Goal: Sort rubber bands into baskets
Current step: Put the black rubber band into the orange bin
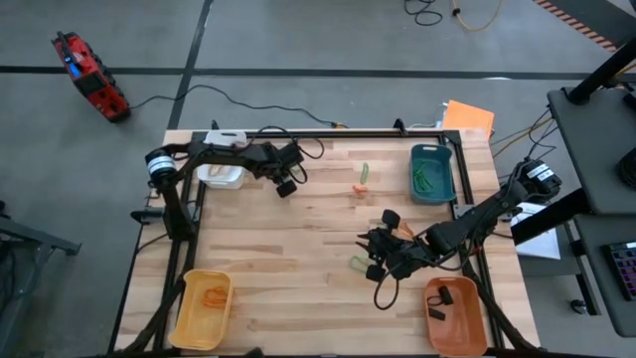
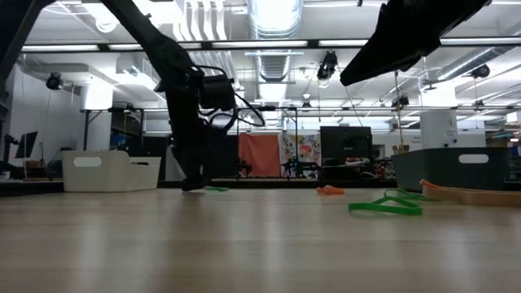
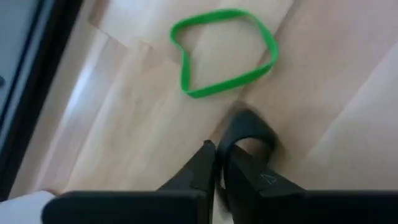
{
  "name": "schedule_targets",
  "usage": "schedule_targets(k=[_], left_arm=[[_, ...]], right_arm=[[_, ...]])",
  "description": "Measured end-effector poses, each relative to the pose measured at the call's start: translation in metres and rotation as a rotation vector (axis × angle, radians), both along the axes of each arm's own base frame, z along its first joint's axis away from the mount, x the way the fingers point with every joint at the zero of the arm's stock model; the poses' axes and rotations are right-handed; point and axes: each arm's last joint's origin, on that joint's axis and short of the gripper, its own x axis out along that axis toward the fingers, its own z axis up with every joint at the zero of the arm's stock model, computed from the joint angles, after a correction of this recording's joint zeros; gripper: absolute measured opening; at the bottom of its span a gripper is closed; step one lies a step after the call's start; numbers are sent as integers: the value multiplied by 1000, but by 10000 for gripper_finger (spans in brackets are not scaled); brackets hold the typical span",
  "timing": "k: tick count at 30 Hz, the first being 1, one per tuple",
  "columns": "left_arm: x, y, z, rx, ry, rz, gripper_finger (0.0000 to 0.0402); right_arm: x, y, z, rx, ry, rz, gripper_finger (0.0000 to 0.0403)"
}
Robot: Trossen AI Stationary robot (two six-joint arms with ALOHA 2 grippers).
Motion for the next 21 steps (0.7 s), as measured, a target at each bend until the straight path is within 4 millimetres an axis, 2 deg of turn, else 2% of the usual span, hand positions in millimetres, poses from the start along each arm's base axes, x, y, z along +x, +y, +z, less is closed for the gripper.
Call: schedule_targets(k=[4,8,12,16,21], left_arm=[[2,-9,11,-60,-64,-55,5],[13,-32,32,-237,-257,-250,1],[30,-66,58,-321,-485,-494,0],[43,-105,82,-250,-638,-644,0],[55,-155,99,-181,-772,-849,0]], right_arm=[[0,0,0,-1,2,0,65],[0,0,0,-15,7,10,63],[2,1,-5,-37,13,1,68],[7,3,-11,-17,-3,-29,78],[18,7,-15,-41,-84,-51,109]])
